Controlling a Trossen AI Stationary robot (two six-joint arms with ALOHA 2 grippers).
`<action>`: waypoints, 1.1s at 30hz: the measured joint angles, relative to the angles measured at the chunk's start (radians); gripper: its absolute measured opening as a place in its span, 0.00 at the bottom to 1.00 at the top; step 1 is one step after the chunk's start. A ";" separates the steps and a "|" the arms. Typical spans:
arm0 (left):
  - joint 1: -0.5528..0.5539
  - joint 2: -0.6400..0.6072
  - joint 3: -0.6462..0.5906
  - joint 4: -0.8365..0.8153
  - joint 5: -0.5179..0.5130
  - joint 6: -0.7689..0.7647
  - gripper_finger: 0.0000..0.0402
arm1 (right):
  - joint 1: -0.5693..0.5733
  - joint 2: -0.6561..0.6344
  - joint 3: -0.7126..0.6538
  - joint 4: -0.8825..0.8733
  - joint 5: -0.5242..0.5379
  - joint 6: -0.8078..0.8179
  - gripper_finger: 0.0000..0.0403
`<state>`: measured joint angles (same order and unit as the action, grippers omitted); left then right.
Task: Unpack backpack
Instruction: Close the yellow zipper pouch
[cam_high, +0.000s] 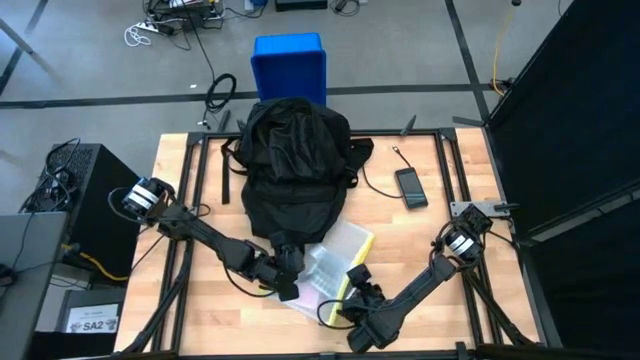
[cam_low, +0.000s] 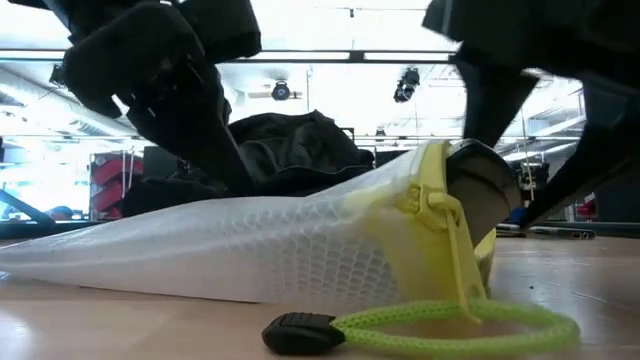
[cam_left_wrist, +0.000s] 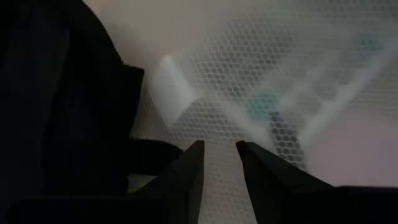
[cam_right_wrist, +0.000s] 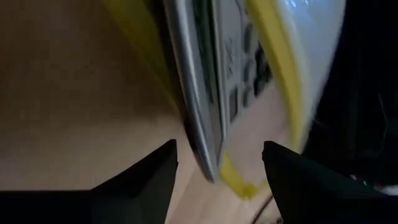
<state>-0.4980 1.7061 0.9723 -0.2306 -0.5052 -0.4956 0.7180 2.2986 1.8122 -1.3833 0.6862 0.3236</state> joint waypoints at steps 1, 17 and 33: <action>-0.004 0.000 0.003 0.000 -0.002 0.006 0.22 | 0.008 -0.002 0.000 -0.019 -0.001 0.028 0.52; -0.140 0.035 0.118 0.265 -0.028 0.317 0.22 | 0.160 -0.017 0.140 -0.104 0.008 0.541 0.42; -0.286 0.466 0.670 -0.202 -0.133 0.381 0.22 | 0.134 -0.016 0.125 0.459 -0.198 0.466 0.36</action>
<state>-0.7843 2.1717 1.6421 -0.4324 -0.6382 -0.1145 0.8523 2.2829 1.9373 -0.9239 0.4877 0.7899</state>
